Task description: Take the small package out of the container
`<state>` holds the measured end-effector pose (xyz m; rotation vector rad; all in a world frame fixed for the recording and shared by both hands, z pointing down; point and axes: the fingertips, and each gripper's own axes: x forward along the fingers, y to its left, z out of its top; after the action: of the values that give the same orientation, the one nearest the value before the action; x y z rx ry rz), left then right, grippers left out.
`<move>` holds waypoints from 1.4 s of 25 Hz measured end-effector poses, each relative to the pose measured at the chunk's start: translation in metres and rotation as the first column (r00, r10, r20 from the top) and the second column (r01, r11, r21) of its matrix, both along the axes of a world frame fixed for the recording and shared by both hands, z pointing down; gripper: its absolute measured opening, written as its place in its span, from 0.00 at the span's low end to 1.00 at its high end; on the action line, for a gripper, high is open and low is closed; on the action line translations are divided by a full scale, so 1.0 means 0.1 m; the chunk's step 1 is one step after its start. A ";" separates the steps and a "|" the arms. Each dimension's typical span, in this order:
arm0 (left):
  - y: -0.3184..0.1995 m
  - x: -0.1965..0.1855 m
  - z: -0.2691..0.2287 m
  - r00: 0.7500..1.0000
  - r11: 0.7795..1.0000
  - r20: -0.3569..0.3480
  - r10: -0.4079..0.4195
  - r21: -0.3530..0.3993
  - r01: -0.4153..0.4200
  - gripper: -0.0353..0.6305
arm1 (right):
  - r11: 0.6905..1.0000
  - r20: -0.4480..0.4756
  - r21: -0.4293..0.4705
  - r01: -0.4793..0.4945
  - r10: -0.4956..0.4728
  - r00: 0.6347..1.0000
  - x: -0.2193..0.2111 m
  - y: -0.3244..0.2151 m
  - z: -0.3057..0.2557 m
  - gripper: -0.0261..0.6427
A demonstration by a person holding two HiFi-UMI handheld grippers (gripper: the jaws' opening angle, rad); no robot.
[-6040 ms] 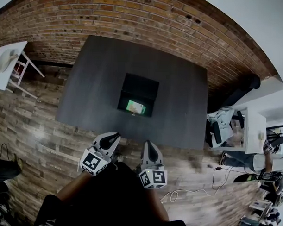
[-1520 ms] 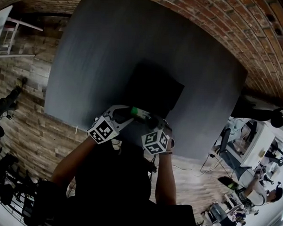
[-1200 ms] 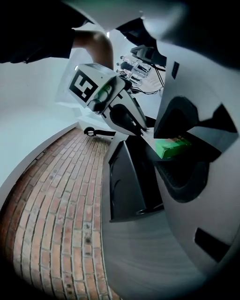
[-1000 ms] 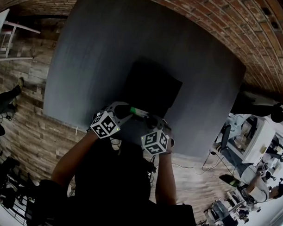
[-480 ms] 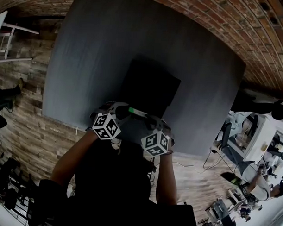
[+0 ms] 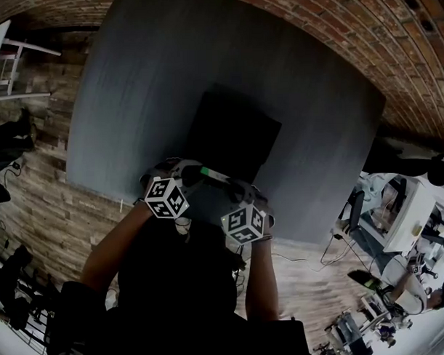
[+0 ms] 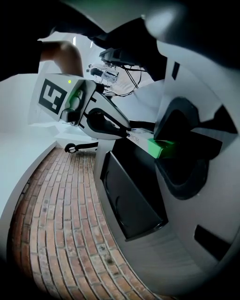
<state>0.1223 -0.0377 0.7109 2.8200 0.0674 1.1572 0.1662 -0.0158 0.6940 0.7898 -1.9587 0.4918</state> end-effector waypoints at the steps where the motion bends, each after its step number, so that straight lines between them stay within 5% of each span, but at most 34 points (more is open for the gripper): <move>1: 0.02 0.01 -0.03 1.000 1.000 -0.014 0.014 -0.002 -0.014 0.27 | 1.000 -0.002 -0.001 0.004 -0.004 1.000 0.00 0.00 0.00 0.14; 5: 0.09 0.07 -0.11 0.998 0.999 -0.064 0.029 -0.030 -0.031 0.26 | 1.000 0.004 -0.008 -0.006 0.006 1.000 0.07 0.01 0.00 0.14; 22: 0.12 0.05 -0.09 0.997 0.998 -0.054 0.049 -0.034 -0.051 0.22 | 1.000 0.014 0.003 -0.027 0.027 1.000 0.07 0.04 -0.01 0.14; 35: -0.03 -0.12 -0.14 0.994 0.993 -0.072 -0.083 -0.085 0.077 0.22 | 0.994 0.034 0.041 -0.104 0.103 0.994 0.15 0.01 -0.16 0.14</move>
<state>0.1098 -0.0407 0.6969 2.7664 0.0069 1.0077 0.1817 -0.0147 0.6778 0.9196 -1.9704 0.5287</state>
